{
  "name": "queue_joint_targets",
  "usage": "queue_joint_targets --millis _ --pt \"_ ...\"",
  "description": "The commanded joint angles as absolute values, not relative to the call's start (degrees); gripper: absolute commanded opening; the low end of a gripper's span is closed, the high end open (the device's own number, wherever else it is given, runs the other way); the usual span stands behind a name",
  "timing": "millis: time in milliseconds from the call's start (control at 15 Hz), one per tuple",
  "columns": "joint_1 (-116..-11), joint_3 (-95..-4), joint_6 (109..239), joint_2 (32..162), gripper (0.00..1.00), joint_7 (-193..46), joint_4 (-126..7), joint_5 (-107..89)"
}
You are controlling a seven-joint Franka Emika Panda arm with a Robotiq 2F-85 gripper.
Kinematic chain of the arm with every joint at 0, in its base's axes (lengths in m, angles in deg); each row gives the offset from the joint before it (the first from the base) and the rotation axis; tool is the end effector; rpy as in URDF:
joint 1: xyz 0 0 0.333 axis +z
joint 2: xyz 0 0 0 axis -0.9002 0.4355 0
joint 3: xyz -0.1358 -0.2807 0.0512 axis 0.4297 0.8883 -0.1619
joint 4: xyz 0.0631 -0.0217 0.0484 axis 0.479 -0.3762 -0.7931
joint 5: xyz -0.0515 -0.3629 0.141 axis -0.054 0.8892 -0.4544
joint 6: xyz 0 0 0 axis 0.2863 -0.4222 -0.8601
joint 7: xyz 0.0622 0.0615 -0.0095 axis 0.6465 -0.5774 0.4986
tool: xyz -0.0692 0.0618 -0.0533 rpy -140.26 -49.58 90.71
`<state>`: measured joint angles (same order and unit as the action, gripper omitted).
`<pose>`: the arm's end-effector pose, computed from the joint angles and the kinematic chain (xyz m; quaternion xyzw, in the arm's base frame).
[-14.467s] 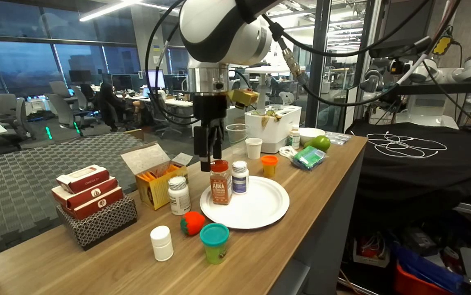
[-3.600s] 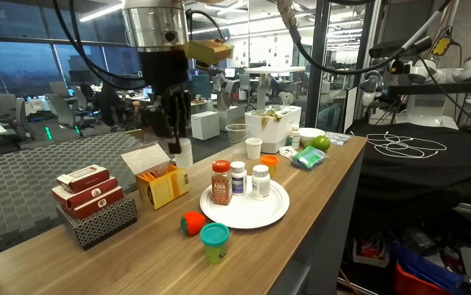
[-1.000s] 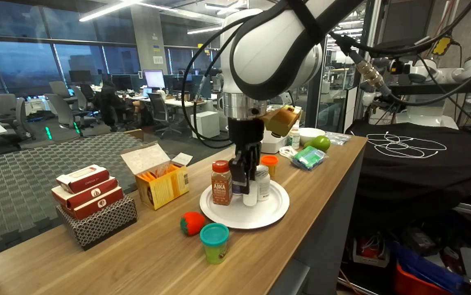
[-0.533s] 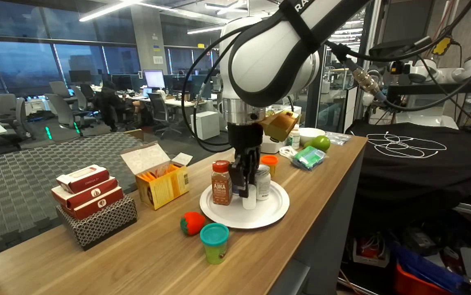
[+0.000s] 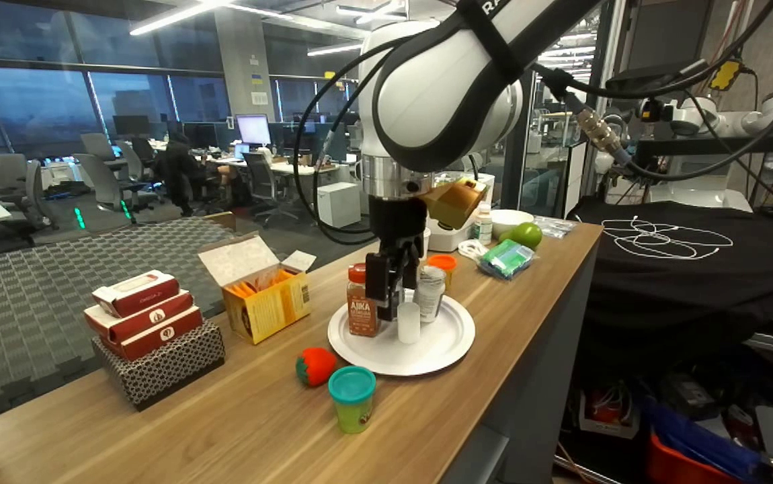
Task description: Move the bottle on the white plate away from you then put all the bottles and the orange plushie on the white plate
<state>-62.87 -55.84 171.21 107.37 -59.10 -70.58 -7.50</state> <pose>0.6529 0.0382 0.2902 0.9901 0.1376 0.0159 0.0212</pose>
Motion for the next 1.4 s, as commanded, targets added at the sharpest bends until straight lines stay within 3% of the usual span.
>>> queue_joint_targets --millis 0,667,1333 --pt "-63.1 -56.6 172.7 105.6 1.0 -57.6 -70.6 -7.8" --pt "-63.3 -56.3 173.3 103.4 1.0 -58.1 -68.9 -7.9" --pt "-67.7 -46.5 171.0 108.9 1.0 -75.1 -60.2 -7.8"
